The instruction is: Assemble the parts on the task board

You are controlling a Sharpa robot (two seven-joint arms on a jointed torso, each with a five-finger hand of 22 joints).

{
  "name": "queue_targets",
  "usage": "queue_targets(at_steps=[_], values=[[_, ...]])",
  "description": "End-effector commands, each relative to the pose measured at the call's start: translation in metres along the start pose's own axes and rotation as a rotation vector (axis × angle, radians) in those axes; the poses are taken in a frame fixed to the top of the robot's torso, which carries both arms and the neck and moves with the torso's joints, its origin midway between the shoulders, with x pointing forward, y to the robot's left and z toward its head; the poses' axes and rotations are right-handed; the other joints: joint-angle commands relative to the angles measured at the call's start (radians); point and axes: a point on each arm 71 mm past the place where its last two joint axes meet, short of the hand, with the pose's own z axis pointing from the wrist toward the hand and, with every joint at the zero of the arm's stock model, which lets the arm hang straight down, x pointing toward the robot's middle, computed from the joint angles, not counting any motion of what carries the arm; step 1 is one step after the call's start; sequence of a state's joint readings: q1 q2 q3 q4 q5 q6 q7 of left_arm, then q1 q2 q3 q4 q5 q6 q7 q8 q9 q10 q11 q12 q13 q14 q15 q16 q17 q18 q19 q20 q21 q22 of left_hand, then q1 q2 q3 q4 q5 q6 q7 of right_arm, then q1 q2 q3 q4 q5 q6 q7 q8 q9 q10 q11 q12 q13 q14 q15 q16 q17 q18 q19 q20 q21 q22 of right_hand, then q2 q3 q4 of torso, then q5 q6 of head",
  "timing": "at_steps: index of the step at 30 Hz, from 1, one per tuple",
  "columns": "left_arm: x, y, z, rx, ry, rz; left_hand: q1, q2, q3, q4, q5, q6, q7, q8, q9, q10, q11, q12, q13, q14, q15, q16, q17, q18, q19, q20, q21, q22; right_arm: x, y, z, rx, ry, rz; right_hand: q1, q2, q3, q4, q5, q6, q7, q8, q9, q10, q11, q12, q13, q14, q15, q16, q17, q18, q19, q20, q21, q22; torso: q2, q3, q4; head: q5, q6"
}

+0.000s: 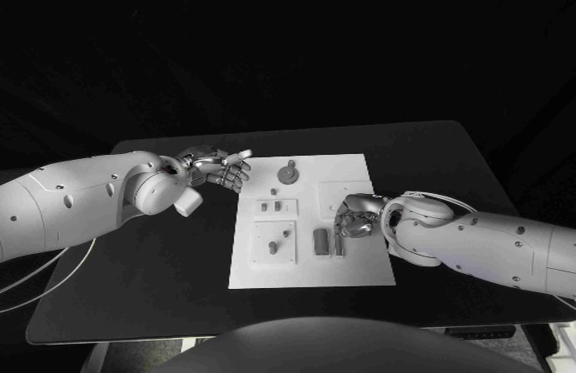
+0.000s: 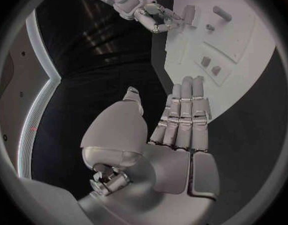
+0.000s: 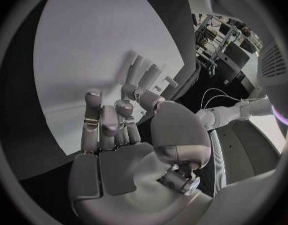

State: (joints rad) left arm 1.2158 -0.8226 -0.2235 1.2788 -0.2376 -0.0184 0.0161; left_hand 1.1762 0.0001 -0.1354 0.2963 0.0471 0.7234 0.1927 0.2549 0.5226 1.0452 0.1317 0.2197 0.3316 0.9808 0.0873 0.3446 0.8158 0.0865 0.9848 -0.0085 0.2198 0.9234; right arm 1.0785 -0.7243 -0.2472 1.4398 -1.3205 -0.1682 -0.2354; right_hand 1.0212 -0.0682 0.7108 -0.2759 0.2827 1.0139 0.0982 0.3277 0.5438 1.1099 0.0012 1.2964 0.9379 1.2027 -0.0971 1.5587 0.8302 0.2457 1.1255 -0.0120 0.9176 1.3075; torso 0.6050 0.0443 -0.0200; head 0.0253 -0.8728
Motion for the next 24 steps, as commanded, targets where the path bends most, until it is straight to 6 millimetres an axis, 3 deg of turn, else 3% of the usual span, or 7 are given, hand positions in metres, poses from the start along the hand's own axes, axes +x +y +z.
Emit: queue_targets(at_steps=[1, 8, 17, 24], values=[[0.0019, -0.0017, 0.0003, 0.005, 0.017, 0.002, -0.010, 0.000, 0.008, -0.001, 0.003, -0.009, 0.028, 0.000, -0.001, -0.007, 0.000, 0.004, -0.002, -0.003, 0.005, -0.005, 0.002, 0.013, -0.006, 0.001, -0.006, 0.001, 0.0006, 0.0032, 0.0006, -0.014, -0.010, -0.019, -0.005, -0.013, -0.006, 0.005, -0.003, 0.010, 0.003, 0.004, 0.004, 0.000, -0.009, 0.003, -0.002, 0.002, -0.009, -0.002, 0.000, 0.016, 0.006, -0.004, -0.005, 0.005, 0.000, -0.0001, -0.0002, 0.001, 0.000], [0.0017, -0.0016, 0.0004, 0.004, 0.015, 0.003, -0.009, -0.002, 0.008, -0.001, 0.003, -0.010, 0.028, 0.000, -0.002, -0.008, 0.001, 0.004, -0.002, -0.003, 0.005, -0.006, 0.002, 0.013, -0.007, 0.001, -0.007, 0.001, 0.0007, 0.0017, -0.0003, -0.009, -0.008, -0.019, -0.022, -0.046, -0.012, 0.032, -0.003, 0.007, 0.001, 0.005, 0.009, 0.002, -0.011, 0.000, -0.004, 0.003, -0.012, -0.005, -0.002, 0.016, 0.009, -0.004, -0.007, 0.003, -0.002, -0.0011, -0.0003, 0.001, 0.000], [0.0016, -0.0016, 0.0004, 0.004, 0.016, 0.003, -0.008, -0.003, 0.008, -0.001, 0.003, -0.010, 0.028, 0.000, -0.002, -0.009, 0.001, 0.004, -0.002, -0.004, 0.006, -0.006, 0.002, 0.013, -0.007, 0.001, -0.007, 0.001, 0.0013, 0.0038, -0.0041, -0.023, -0.012, 0.004, -0.028, -0.055, -0.015, 0.043, -0.003, 0.007, 0.000, 0.006, 0.011, 0.002, -0.012, 0.000, -0.005, 0.005, -0.013, -0.005, 0.000, 0.016, 0.010, -0.005, -0.007, 0.003, -0.001, -0.0013, 0.0000, 0.001, 0.000], [0.0017, -0.0016, 0.0005, 0.004, 0.017, 0.004, -0.007, -0.003, 0.008, -0.001, 0.003, -0.011, 0.028, -0.001, -0.002, -0.009, 0.001, 0.004, -0.002, -0.004, 0.006, -0.006, 0.002, 0.013, -0.008, 0.002, -0.007, 0.001, 0.0014, 0.0035, -0.0035, -0.018, -0.010, 0.004, -0.038, -0.083, -0.020, 0.066, -0.003, 0.003, 0.001, 0.004, 0.013, 0.003, -0.012, -0.001, -0.005, 0.006, -0.013, -0.006, 0.000, 0.016, 0.011, -0.006, -0.008, 0.002, -0.001, -0.0013, -0.0002, 0.000, 0.000]])
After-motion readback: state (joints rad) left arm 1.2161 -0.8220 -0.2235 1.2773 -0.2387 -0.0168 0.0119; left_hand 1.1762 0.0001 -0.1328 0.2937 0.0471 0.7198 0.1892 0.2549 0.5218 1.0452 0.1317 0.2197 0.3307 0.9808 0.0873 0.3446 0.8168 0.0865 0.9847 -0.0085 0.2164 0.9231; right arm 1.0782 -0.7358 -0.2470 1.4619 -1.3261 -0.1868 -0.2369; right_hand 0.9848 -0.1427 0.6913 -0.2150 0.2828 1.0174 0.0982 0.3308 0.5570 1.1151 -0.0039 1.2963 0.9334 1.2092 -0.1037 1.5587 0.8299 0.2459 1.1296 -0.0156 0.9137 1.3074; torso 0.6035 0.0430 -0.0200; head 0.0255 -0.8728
